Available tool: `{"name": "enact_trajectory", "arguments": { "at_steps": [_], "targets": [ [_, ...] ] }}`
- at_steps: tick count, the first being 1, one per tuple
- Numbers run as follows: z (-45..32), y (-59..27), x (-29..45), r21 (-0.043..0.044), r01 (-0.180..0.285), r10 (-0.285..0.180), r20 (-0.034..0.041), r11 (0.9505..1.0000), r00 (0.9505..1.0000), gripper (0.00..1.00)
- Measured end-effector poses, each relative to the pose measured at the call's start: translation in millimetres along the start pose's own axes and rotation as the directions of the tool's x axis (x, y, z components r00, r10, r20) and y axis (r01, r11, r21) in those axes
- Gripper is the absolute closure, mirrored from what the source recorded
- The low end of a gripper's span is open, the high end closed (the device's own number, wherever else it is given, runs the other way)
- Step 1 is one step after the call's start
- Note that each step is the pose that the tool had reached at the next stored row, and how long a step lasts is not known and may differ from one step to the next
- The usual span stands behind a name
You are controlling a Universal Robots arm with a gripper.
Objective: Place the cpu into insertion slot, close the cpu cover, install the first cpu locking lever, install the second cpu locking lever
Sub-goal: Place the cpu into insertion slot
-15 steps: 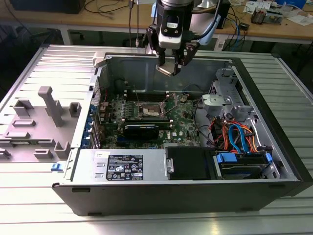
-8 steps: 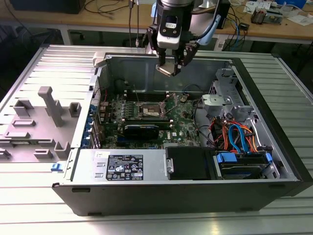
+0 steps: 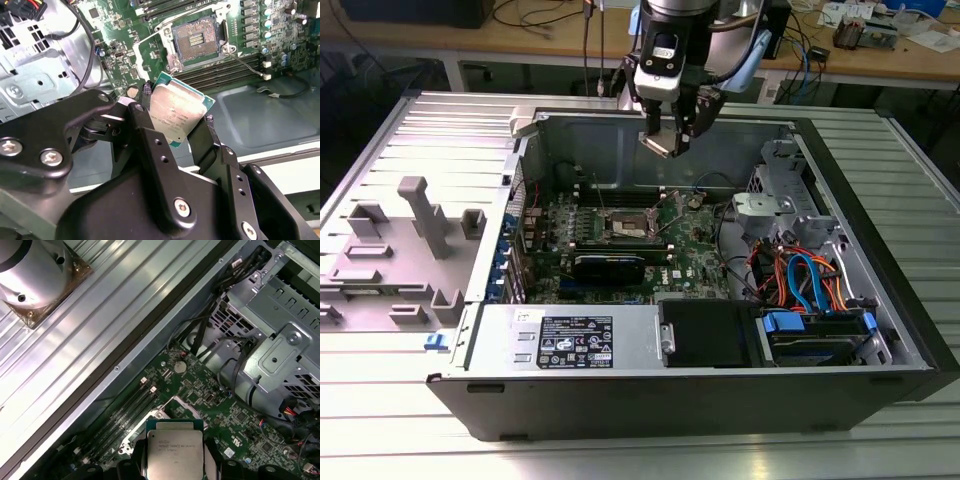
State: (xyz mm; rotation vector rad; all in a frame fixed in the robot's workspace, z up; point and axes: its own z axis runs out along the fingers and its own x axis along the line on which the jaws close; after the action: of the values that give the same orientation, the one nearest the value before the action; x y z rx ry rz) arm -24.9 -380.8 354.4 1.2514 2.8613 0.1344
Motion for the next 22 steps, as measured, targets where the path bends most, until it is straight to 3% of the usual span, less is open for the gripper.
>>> {"name": "enact_trajectory", "arguments": {
  "at_steps": [7,14,22],
  "targets": [
    [1.5,-0.1,0.0,-0.0011,-0.064,0.064,0.0058,0.9979,0.9979,0.45],
    [2.9,-0.2,-0.1,-0.003,-0.133,0.133,0.0116,0.9911,0.9911,0.45],
    [3.0,-0.3,-0.1,-0.0032,-0.14,0.14,0.0122,0.9902,0.9901,0.45]
  ]
}}
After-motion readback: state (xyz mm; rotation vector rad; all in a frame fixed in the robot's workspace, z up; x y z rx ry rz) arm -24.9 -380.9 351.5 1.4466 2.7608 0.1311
